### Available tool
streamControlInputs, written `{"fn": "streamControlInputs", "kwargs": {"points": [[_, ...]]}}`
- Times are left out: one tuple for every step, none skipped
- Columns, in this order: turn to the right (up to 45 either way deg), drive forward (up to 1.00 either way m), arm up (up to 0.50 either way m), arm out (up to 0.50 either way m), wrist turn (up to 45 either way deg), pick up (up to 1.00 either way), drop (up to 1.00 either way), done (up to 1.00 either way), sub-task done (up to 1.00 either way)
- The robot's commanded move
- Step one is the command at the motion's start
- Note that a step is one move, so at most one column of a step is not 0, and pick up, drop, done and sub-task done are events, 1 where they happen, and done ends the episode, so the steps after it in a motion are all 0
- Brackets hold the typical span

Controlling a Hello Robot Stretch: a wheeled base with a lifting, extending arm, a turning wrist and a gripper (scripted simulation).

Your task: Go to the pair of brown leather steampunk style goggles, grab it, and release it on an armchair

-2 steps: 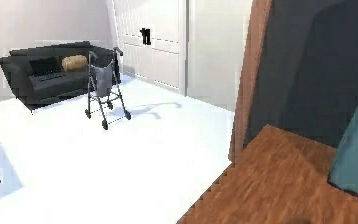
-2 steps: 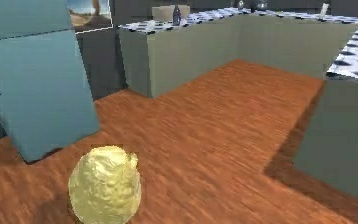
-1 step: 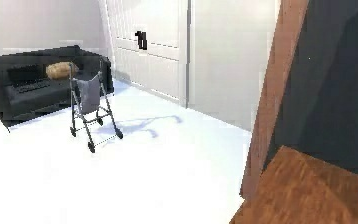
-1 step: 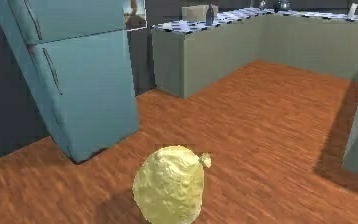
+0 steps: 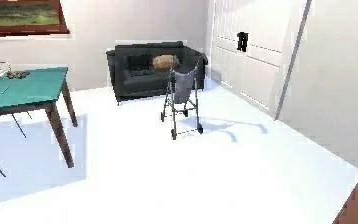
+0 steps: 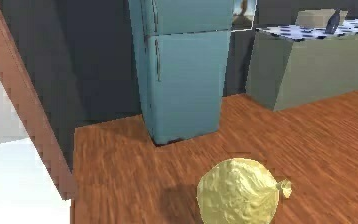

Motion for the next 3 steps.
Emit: {"fn": "streamControlInputs", "kwargs": {"points": [[0.0, 0.45, 0.00, 0.00, 0.0, 0.00, 0.00, 0.00, 0.00], [-33.0, 0.00, 0.00, 0.00, 0.0, 0.00, 0.00, 0.00, 0.00], [0.0, 1.00, 0.00, 0.00, 0.0, 0.00, 0.00, 0.00, 0.00]]}}
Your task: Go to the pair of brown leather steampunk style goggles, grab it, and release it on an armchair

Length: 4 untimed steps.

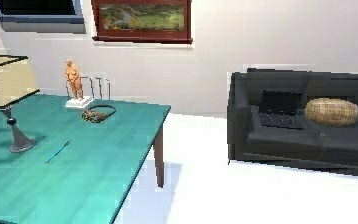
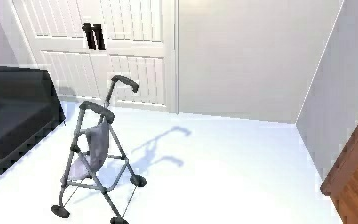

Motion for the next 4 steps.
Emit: {"fn": "streamControlInputs", "kwargs": {"points": [[-3.0, 0.00, 0.00, 0.00, 0.0, 0.00, 0.00, 0.00, 0.00], [0.0, 0.05, 0.00, 0.00, 0.0, 0.00, 0.00, 0.00, 0.00], [-45.0, 0.00, 0.00, 0.00, 0.0, 0.00, 0.00, 0.00, 0.00], [-45.0, 0.00, 0.00, 0.00, 0.0, 0.00, 0.00, 0.00, 0.00]]}}
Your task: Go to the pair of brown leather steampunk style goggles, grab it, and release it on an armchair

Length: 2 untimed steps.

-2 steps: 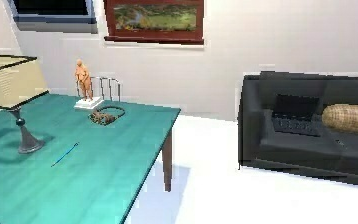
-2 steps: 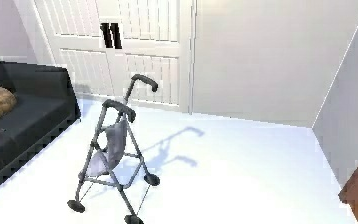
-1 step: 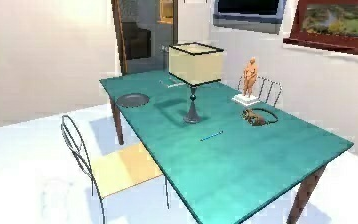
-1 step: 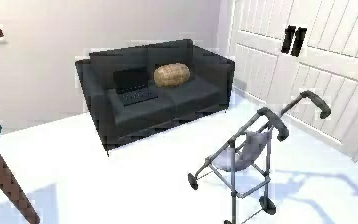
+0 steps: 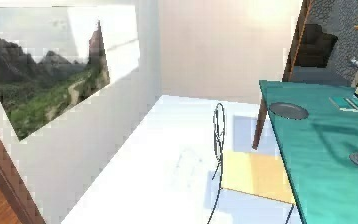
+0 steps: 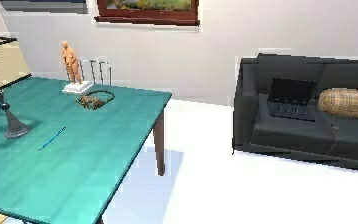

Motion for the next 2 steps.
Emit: {"fn": "streamControlInputs", "kwargs": {"points": [[-18.0, 0.00, 0.00, 0.00, 0.0, 0.00, 0.00, 0.00, 0.00], [45.0, 0.00, 0.00, 0.00, 0.0, 0.00, 0.00, 0.00, 0.00]]}}
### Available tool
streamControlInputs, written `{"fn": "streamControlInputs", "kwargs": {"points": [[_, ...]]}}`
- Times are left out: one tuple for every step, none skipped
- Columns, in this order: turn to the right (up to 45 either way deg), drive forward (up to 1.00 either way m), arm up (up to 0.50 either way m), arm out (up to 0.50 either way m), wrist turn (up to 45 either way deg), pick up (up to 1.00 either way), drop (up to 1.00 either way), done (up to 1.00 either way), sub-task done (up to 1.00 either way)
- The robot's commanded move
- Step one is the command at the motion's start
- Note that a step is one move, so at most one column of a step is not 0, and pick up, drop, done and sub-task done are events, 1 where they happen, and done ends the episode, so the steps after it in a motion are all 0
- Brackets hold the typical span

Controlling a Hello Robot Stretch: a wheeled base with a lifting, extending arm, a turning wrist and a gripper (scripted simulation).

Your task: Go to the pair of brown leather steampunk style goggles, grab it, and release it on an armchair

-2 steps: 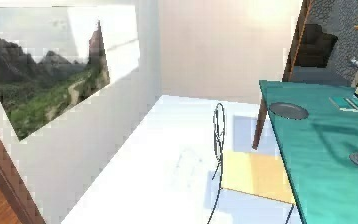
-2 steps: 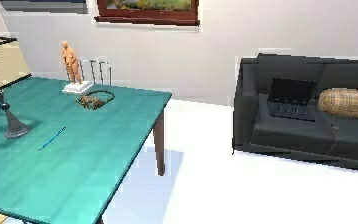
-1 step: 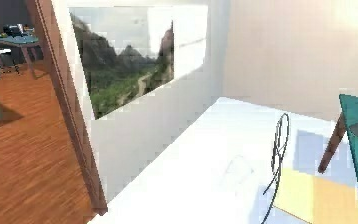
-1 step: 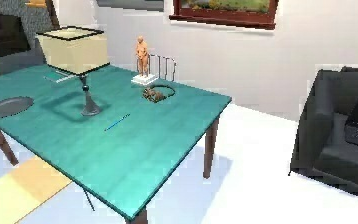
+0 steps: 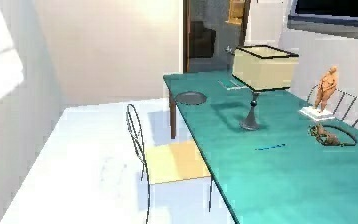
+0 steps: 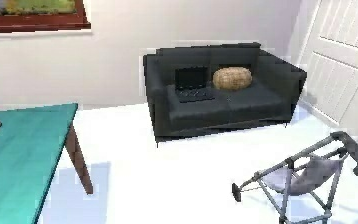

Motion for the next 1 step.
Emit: {"fn": "streamControlInputs", "kwargs": {"points": [[45.0, 0.00, 0.00, 0.00, 0.0, 0.00, 0.00, 0.00, 0.00]]}}
